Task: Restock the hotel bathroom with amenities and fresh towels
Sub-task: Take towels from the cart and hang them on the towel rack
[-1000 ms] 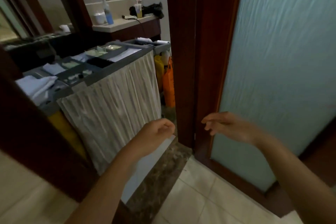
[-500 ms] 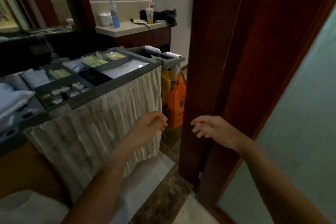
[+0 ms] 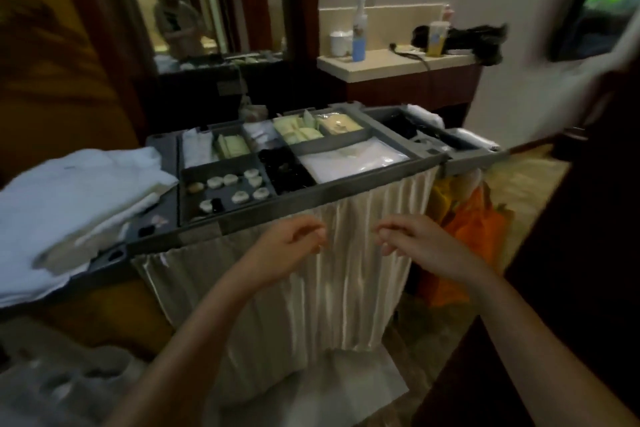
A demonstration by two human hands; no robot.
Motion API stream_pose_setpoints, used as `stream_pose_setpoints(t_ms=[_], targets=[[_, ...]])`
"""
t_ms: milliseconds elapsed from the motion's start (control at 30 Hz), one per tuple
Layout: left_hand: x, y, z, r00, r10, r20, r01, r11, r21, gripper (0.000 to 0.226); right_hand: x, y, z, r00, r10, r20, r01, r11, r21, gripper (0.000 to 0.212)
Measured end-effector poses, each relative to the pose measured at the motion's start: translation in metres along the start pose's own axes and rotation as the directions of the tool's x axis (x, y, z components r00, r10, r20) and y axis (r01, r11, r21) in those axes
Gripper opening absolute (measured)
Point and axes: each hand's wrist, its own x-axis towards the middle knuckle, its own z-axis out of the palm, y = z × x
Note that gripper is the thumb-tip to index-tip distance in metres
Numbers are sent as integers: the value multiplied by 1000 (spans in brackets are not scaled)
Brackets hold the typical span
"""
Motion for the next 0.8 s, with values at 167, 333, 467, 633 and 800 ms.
stream_pose_setpoints(t_ms=[167,333,467,633,800], targets=[[46,-19,-29,971,-184,-153,186,982,2,18,95,-2,-10,991,-101,92,100,995,15,17],[50,-40,-65,896,-319,-309,327,945,-29,23,165,-6,5,957,-154,245,135,986,95,16],[39,-58,-90,825,-387,-412,400,915,-58,23,209,-19,29,912,-193,363,158,980,122,17],[35,-90,-127,723,-450,-524,457,881,-126,18,256,-38,67,857,-230,461,212,973,92,16],[33,-124,-175,658,-441,-610,492,866,-96,16,309,-68,106,836,-255,485,246,966,84,16]])
